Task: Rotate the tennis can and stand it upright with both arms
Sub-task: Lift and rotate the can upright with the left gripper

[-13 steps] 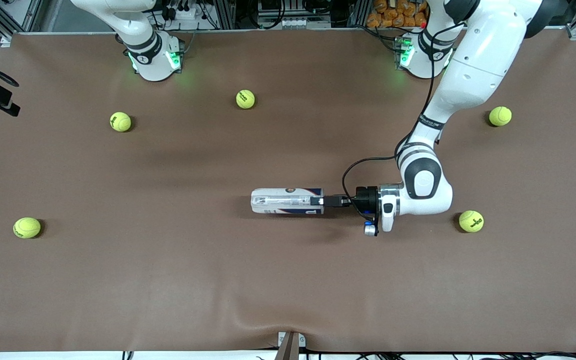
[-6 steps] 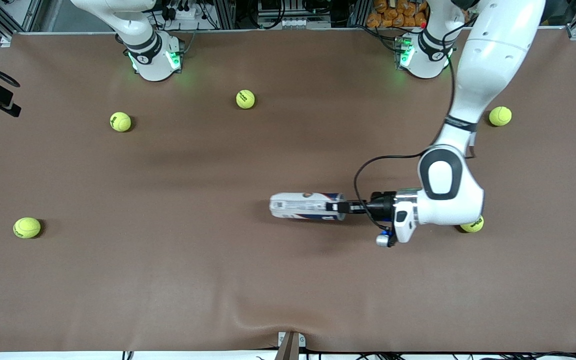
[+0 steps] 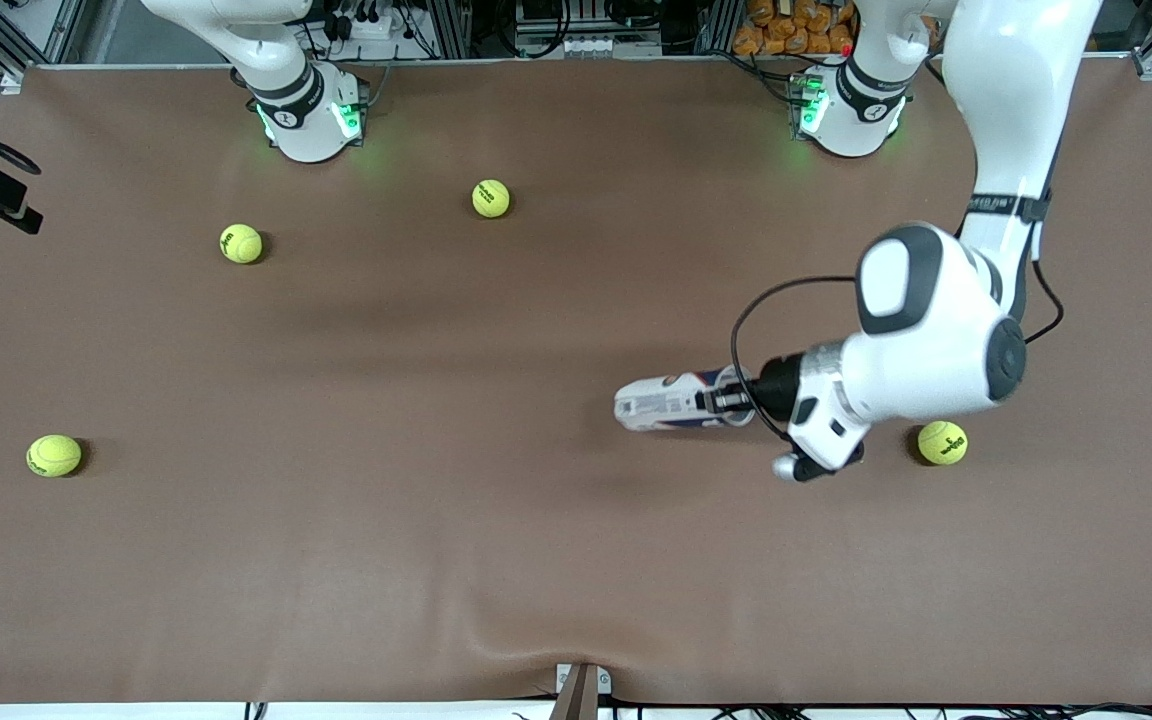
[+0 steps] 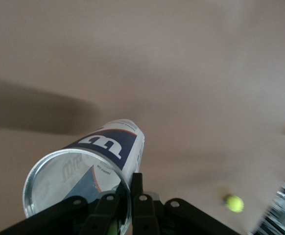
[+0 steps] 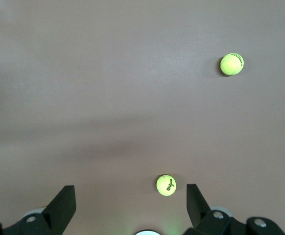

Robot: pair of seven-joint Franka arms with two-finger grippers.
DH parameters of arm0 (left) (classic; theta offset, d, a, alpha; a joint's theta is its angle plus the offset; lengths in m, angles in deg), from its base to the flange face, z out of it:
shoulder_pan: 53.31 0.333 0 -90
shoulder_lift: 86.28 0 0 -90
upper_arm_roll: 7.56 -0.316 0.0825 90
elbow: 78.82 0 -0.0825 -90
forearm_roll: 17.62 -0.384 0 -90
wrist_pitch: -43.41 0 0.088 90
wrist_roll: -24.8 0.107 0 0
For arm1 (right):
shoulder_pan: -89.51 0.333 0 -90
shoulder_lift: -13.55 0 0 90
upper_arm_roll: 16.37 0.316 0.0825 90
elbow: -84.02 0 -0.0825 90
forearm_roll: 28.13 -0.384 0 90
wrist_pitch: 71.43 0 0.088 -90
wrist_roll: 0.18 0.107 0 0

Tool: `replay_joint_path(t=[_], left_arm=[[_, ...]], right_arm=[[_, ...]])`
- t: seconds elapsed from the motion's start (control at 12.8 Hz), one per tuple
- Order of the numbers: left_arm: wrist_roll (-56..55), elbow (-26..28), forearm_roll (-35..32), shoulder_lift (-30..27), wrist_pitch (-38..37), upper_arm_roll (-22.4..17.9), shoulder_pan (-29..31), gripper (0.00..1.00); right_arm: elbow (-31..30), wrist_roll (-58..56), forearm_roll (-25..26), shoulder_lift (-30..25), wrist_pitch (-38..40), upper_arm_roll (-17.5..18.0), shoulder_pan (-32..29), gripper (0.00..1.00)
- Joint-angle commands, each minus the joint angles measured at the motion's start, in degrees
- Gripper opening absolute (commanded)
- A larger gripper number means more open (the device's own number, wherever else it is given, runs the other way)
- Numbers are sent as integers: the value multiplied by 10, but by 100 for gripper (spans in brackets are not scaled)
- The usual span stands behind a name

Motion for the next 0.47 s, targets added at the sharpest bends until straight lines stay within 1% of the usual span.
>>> replay_joint_path(t=[0.0, 0.08, 0.23, 0.39], left_arm=[[-130, 1, -113, -27, -23, -4, -54, 0], [-176, -9, -140, -29, -29, -4, -80, 0], [-271, -20, -224, -28, -55, -4, -131, 0], [-351, -23, -273, -25, -64, -4, -175, 0]], right_arm=[[-2, -5, 3, -2, -2, 0, 1, 100], [-2, -5, 3, -2, -2, 0, 1, 100], [-2, -5, 3, -2, -2, 0, 1, 100], [-2, -5, 3, -2, -1, 0, 1, 100]])
